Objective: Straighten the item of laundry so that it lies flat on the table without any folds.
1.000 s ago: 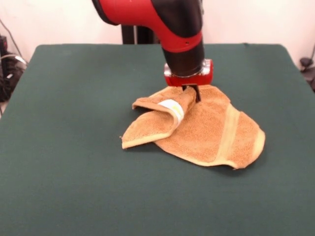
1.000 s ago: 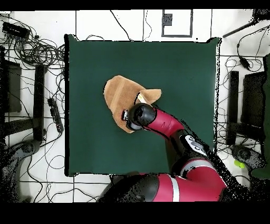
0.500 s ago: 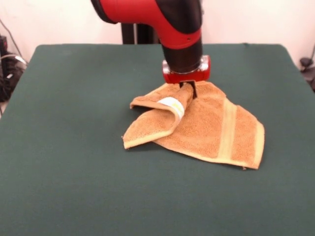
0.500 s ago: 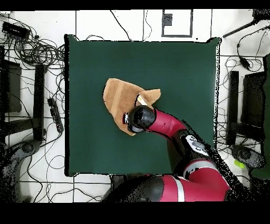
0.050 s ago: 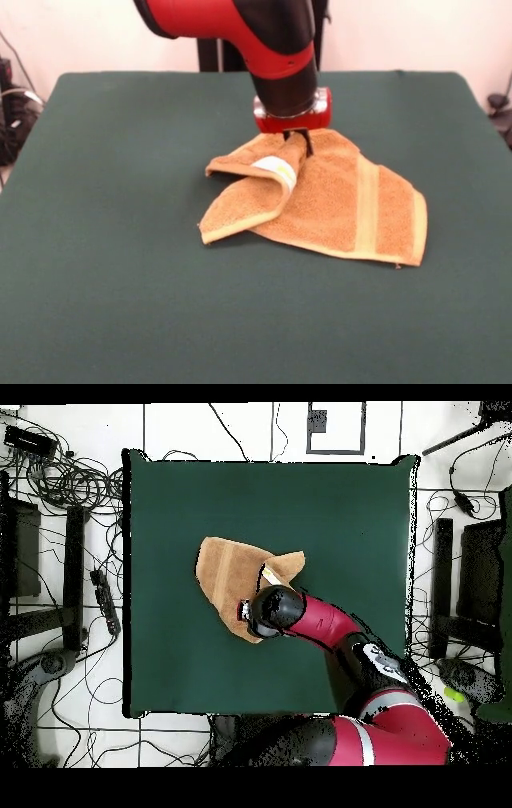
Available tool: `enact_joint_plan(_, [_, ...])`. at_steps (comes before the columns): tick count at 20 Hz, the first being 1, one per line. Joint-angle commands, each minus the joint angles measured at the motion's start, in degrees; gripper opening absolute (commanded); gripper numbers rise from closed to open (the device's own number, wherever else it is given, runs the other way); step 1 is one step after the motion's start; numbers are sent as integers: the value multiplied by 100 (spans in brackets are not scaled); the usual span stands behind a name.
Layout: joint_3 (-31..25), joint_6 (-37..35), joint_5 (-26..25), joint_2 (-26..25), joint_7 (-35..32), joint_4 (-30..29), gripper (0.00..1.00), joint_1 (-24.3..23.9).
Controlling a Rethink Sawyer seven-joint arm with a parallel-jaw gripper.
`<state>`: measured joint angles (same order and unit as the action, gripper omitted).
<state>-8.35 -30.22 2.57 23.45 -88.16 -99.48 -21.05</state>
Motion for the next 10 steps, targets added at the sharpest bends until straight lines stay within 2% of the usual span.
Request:
enact_joint_plan(1, [-392,-682,-320,-283,-130,-501,0,28])
enact_joint_plan(10, [-477,-419,-302,-312,-165,-575,0,-38])
